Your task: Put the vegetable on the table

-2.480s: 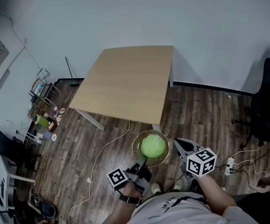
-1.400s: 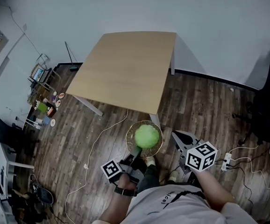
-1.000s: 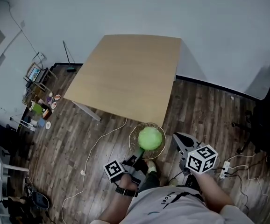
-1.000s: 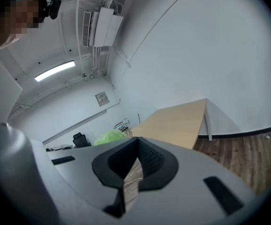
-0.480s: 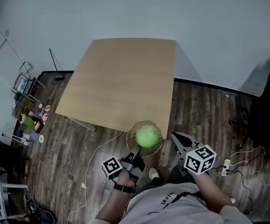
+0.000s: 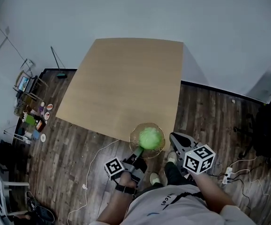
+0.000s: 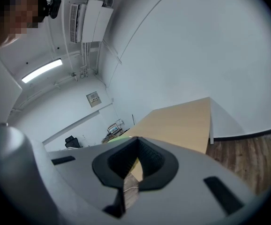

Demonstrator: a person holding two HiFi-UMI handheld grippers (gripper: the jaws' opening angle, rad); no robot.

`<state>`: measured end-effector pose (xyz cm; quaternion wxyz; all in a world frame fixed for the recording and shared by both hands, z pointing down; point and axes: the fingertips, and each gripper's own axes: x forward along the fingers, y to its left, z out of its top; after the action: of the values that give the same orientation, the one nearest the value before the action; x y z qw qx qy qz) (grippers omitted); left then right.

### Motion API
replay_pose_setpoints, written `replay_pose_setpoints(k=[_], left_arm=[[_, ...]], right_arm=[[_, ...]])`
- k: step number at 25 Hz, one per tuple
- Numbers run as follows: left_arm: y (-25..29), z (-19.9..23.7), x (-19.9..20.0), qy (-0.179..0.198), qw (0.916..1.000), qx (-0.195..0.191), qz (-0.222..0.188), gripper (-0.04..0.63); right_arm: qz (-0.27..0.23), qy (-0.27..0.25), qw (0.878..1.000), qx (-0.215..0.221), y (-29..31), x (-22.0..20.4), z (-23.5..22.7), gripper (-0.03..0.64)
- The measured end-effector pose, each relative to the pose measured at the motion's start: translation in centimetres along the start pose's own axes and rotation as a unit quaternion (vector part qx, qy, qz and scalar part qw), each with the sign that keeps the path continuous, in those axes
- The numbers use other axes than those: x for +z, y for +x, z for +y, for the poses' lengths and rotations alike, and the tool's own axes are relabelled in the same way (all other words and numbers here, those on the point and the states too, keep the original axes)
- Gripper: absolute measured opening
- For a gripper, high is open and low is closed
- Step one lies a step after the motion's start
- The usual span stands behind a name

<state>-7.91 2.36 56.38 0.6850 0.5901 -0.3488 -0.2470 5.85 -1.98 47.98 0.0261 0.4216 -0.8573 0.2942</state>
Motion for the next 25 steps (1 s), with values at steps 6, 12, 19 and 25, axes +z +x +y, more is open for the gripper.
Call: replay_pose_setpoints(k=[6, 12, 19, 25], left_arm=[[5.0, -1.8, 2.1, -0.032, 0.9986, -0.022, -0.036, 0.04], [8.5, -1.7, 4.3, -0.037, 0.997, -0.017, -0.066, 0.04], [11.3, 0.2, 7.1, -0.042, 0.9962, -0.004, -0.076, 0.04], [13.2, 2.9, 11.3, -0.027, 0.9976, 0.007, -0.063, 0.04]], right_arm=[[0.006, -0.009, 0.999, 0.041, 4.4, 3.9, -3.4, 0.012], [0.024, -0.009, 0.997, 0.069, 7.7, 5.5, -5.9, 0.012], [0.044, -0.004, 0.997, 0.068, 10.9, 5.5, -8.2, 0.012], [0.045, -0.004, 0.998, 0.048, 15.3, 5.1, -9.1, 0.012]])
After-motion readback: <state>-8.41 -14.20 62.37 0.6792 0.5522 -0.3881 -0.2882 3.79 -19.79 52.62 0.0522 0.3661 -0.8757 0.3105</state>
